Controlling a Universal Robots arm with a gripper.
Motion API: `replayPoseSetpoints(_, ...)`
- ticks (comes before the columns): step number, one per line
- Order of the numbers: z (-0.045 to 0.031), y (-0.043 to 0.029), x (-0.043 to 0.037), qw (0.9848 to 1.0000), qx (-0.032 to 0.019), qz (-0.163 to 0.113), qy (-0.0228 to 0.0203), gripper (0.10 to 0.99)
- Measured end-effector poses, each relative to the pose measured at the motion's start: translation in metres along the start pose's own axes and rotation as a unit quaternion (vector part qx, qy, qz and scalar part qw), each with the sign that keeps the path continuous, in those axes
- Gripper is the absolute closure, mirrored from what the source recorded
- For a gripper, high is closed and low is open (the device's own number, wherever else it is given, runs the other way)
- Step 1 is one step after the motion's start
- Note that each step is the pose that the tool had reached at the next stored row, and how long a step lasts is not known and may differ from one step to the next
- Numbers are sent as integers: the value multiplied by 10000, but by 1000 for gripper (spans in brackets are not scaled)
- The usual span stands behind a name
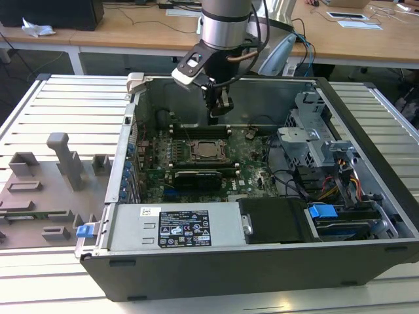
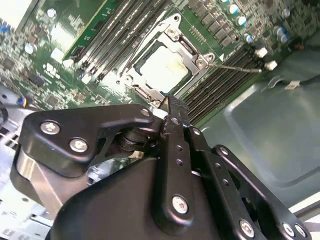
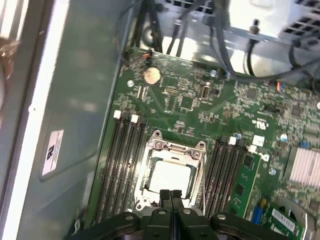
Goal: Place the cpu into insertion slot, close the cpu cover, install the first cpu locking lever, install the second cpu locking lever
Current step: 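Install the first cpu locking lever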
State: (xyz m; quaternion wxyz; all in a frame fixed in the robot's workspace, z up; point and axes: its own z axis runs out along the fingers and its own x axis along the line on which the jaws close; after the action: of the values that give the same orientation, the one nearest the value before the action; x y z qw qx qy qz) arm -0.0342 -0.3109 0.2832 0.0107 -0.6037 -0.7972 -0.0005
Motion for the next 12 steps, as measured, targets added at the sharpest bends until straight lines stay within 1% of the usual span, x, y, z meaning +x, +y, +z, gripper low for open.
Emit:
replayPoseSetpoints(1, 0, 0, 0, 9999, 3, -150, -2, 980)
replayPoseSetpoints(2, 0, 0, 0, 9993, 6, -366, -5, 980)
replayPoseSetpoints(3, 0, 0, 0, 9987, 9, -517, -6, 980)
replayPoseSetpoints(5, 0, 0, 0, 9977, 12, -684, -9, 980)
replayPoseSetpoints(6, 0, 0, 0, 9962, 15, -865, -11, 980)
replayPoseSetpoints(7, 0, 0, 0, 9939, 20, -1103, -13, 980)
replayPoseSetpoints(8, 0, 0, 0, 9918, 23, -1274, -15, 980)
replayPoseSetpoints(10, 0, 0, 0, 9886, 27, -1508, -18, 980)
replayPoseSetpoints(12, 0, 0, 0, 9865, 29, -1636, -20, 980)
